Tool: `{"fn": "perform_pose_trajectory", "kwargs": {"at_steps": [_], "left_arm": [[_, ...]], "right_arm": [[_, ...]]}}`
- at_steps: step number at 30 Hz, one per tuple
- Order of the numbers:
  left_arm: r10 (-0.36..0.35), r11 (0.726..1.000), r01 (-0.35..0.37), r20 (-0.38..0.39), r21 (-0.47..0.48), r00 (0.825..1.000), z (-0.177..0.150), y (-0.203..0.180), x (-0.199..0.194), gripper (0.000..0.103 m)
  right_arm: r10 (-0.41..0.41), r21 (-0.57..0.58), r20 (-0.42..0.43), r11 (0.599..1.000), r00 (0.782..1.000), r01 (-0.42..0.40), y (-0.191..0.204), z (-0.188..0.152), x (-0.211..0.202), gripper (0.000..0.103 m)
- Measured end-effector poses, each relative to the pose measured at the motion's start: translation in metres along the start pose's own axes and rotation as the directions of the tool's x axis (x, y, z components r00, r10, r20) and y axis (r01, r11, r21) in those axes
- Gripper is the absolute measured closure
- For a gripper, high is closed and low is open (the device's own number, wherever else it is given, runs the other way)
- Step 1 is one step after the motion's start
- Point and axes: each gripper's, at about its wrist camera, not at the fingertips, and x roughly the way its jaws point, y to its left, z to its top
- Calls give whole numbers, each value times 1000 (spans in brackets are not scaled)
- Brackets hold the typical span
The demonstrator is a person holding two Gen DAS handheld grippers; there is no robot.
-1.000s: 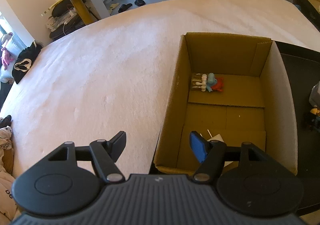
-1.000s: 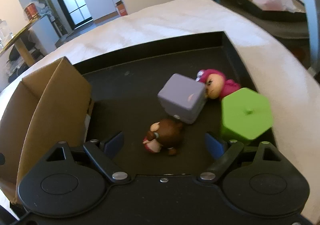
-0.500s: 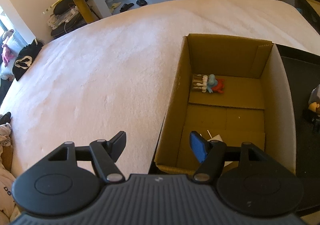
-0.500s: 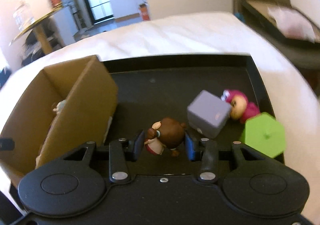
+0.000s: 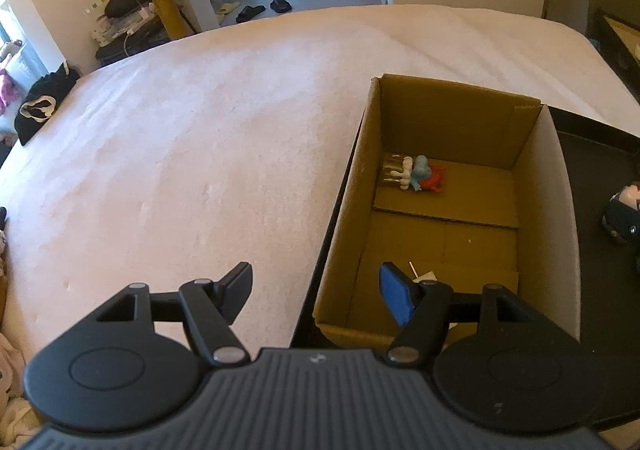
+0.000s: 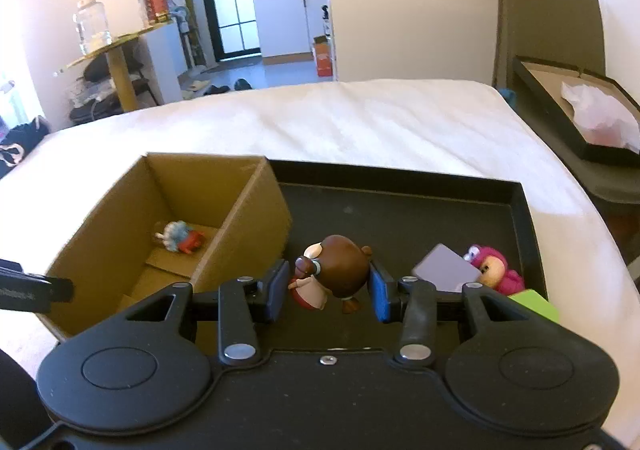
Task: Organize rigid objects
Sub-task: 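Lift the brown monkey figure and carry it over the box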
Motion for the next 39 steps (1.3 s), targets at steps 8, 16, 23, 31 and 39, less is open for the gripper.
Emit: {"fn": "perform_pose_trajectory", "kwargs": {"at_steps": [8,16,23,31,39], "left_arm": [[-52,998,52,6,-20,999,-1,6,1,35],[-99,994,98,-7,-37,995,-2,11,8,35],[-151,988,150,-16,-46,988,-4,17,13,38],[-202,978,199,-39,-63,979,-6,22,23,62],[-245,967,239,-57,-92,968,-7,28,32,87]], "right_arm": [[4,-20,29,1000,1000,-4,15,12,-5,61],[0,-39,42,999,999,2,26,15,-4,61],[15,-83,46,996,999,-11,45,17,-5,61],[24,-144,33,989,999,-19,68,17,-1,61],[10,-165,35,986,999,-4,78,15,0,60]]}}
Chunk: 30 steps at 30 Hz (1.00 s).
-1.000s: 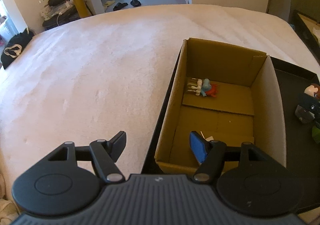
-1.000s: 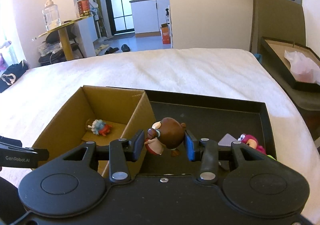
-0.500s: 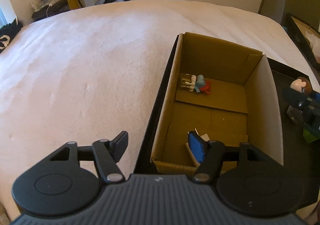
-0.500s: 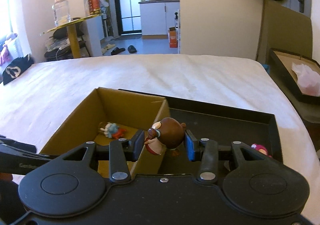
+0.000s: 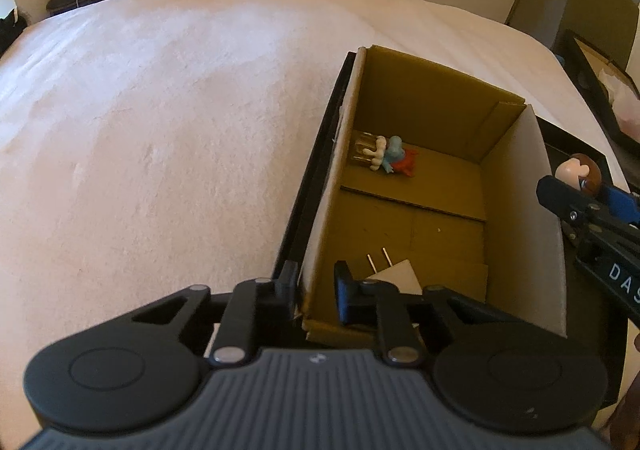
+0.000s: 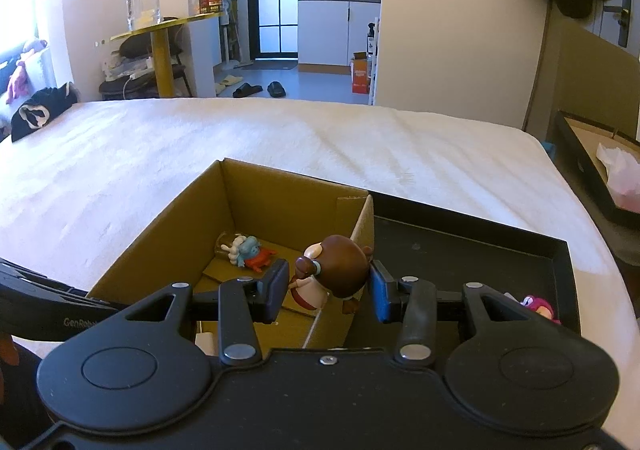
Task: Organize rigid objects
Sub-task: 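Lift the brown monkey figure and carry it over the box, then lower the monkey into the box and open the right gripper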
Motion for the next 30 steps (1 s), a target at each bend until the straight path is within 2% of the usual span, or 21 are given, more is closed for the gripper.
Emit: {"fn": "perform_pose_trajectory", "kwargs": {"at_steps": [6,21,24,30], "left_arm": [[-12,1000,12,1,-18,1000,0,5,2,91],[-44,998,44,11,-43,999,0,14,4,91],[-51,998,52,12,-46,999,0,15,4,90],[-51,998,52,15,-40,999,-1,15,4,90]], "right_arm": [[-4,-29,-2,1000,1000,4,8,1,2,60],[33,-125,-19,992,999,-35,40,11,13,59],[21,-135,0,991,1000,-20,42,11,14,35],[15,-120,23,993,1000,-12,39,8,3,34]]}}
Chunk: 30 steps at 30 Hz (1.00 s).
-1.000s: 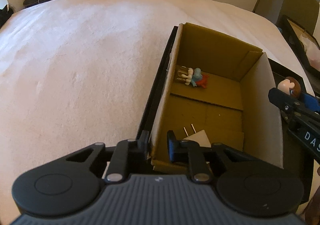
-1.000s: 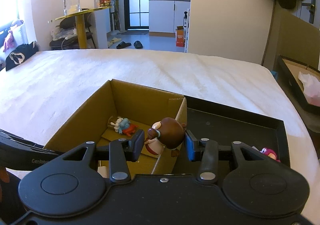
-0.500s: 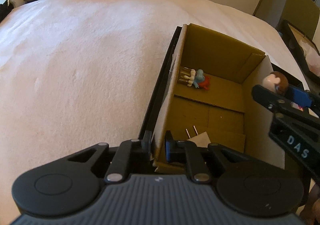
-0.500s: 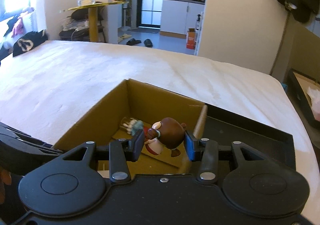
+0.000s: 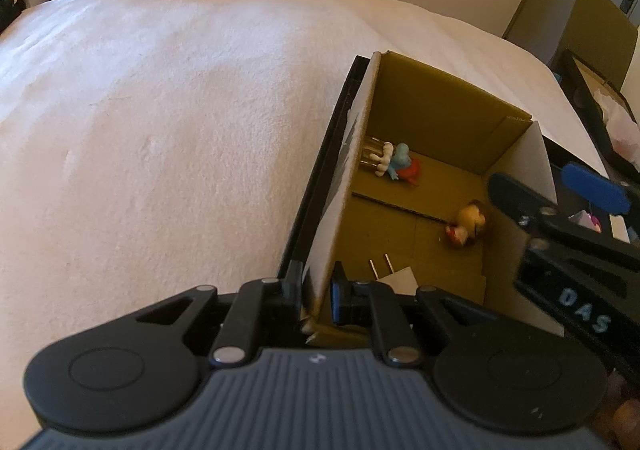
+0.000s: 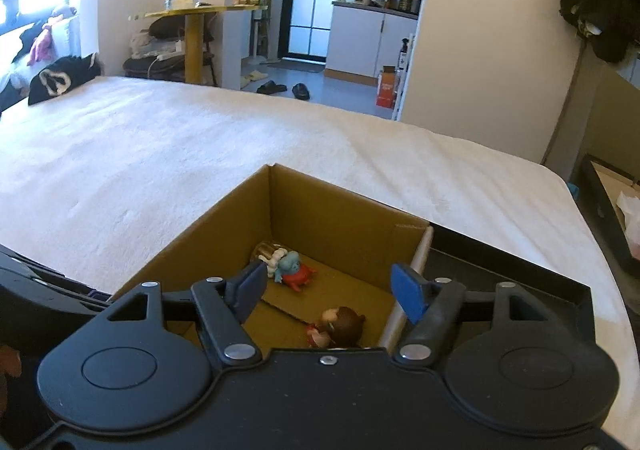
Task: Organize rigid objects
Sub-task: 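Lower the monkey into the box and open the right gripper, then move the right gripper to the green hexagonal block and grasp it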
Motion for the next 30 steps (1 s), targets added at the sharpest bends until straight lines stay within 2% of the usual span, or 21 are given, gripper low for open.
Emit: {"fn": "perform_pose_trajectory", "kwargs": {"at_steps": [5,9,17,19,21,24,30], "left_arm": [[7,1000,-7,-4,5,1000,0,0,1,90],[23,1000,-22,-5,16,1000,1,-4,1,90],[76,996,-76,18,50,997,1,-14,-4,86],[85,995,-86,18,40,996,1,-13,-5,82],[108,994,-109,26,30,994,1,-13,-7,71],[140,989,-142,52,34,989,1,-16,-12,62],[199,977,-204,74,67,977,1,-26,-15,57]], "right_arm": [[-33,50,29,998,999,31,-11,-3,-14,28],[-68,94,34,993,997,64,-23,-11,-25,18],[-146,203,-11,968,989,145,-51,-23,-20,18],[-163,227,-23,960,986,164,-58,-27,-18,18],[-172,250,-39,952,984,176,-63,-30,-16,18],[-185,285,-64,938,981,196,-72,-37,-11,18],[-224,355,-96,903,970,243,-94,-49,-11,18]]}}
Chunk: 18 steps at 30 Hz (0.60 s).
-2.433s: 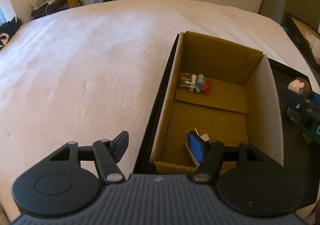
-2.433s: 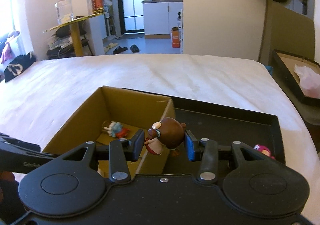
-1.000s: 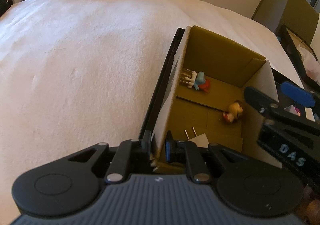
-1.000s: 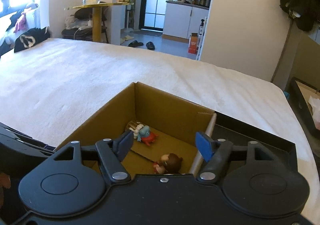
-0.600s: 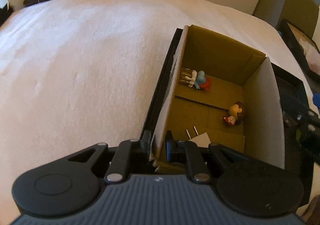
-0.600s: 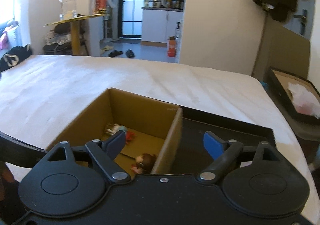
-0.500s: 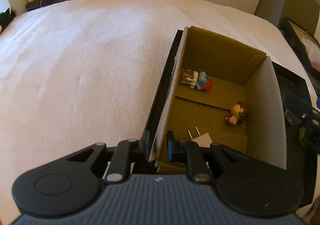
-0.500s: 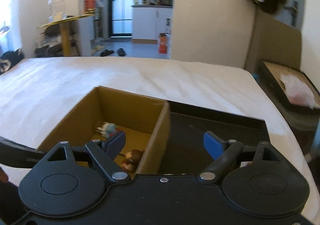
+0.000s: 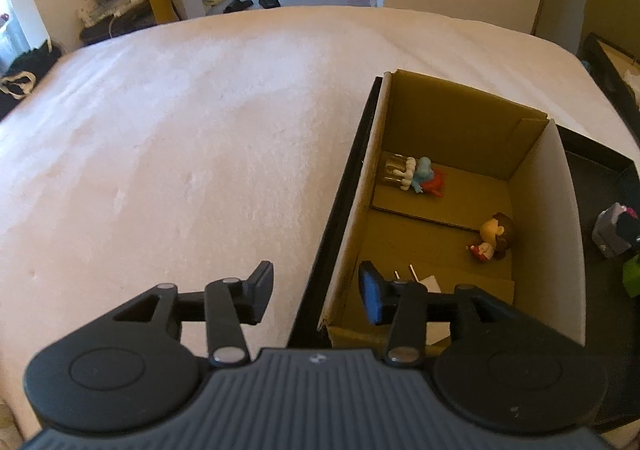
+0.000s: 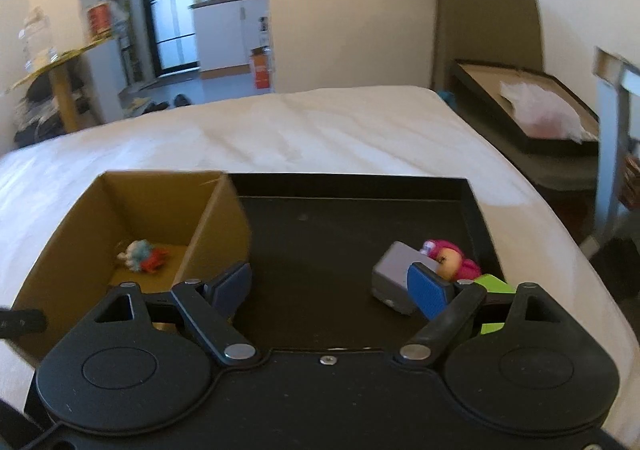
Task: Organize rigid objects
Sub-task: 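Move the right gripper to the green hexagonal block and grasp it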
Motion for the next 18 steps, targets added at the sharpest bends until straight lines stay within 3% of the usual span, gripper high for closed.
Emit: {"fn": "perform_pose_trajectory", "kwargs": {"at_steps": [7,18], "left_arm": [[70,997,-70,21,41,997,0,-8,-5,55],[136,982,-140,43,125,990,-2,-27,-8,52]], "right_arm": [[-71,81,-22,994,997,72,-27,-3,10,18],[-212,172,-93,959,973,225,-63,-13,29,19]]}}
